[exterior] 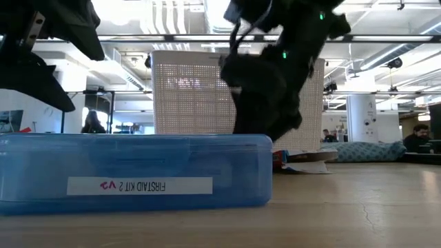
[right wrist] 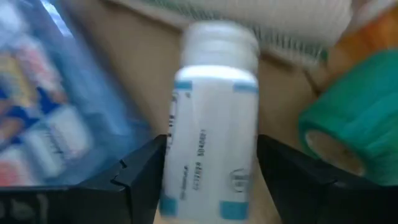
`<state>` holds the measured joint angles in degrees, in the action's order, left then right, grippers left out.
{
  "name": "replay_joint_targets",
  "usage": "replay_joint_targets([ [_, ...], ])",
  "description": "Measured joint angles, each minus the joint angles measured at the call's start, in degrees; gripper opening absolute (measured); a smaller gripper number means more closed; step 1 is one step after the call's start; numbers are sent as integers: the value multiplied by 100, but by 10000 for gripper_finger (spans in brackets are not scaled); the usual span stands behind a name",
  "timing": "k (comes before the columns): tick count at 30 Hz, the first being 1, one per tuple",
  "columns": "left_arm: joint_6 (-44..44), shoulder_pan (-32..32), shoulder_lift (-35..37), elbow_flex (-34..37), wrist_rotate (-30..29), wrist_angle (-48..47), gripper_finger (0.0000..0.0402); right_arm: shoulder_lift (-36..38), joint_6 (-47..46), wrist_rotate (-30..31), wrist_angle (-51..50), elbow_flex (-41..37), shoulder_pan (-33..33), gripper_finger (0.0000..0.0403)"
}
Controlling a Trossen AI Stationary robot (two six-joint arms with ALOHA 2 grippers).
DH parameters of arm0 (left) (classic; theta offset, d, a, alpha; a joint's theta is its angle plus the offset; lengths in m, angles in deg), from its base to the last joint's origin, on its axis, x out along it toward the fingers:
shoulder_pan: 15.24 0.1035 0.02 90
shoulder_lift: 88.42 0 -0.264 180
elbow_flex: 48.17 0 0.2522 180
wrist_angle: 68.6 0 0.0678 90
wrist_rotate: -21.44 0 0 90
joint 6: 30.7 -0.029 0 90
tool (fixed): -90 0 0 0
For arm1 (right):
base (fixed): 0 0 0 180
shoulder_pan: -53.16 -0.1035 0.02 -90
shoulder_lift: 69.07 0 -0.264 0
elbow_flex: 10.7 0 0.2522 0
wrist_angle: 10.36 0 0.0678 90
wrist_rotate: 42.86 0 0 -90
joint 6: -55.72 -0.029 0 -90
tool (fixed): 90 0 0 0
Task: Pick & place medical supplies in basket/bin
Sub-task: Put the white pill bottle into the white container, then put the white rolled bandage into the white container
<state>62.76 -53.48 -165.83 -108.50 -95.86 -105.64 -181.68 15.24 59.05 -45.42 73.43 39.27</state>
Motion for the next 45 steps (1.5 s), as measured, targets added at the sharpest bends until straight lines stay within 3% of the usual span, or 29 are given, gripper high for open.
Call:
replay_joint_targets([
  [6,-14,0,0,4,-1,-4,347,-223,-277,6,-186,81,1,207],
  [12,-14,0,0,4,-53,7,347,179,-235,317,-271,59,-83,136],
  [19,-16,0,0,4,-339,88,347,1602,515,1188,-68,257,-219,135],
  [22,-56,0,0,2,-525,165,347,2322,1039,2149,-35,442,-277,139],
  [25,-340,54,0,-2,-608,446,347,2820,1481,2910,-112,554,11,183],
  [30,-889,562,0,-33,-450,639,346,3167,1605,1550,-940,950,1641,261],
  [34,-1138,987,1,-77,-59,639,346,3128,1376,645,-1675,1263,2671,300],
  [37,-1567,1145,2,-109,43,661,346,3224,1566,302,-1814,1375,2868,320],
  [41,-2234,1194,-52,-106,62,647,346,3504,1789,308,-1836,1418,2688,336],
  [45,-2350,1214,-406,-190,69,635,345,3715,1798,322,-1931,1296,2476,342],
])
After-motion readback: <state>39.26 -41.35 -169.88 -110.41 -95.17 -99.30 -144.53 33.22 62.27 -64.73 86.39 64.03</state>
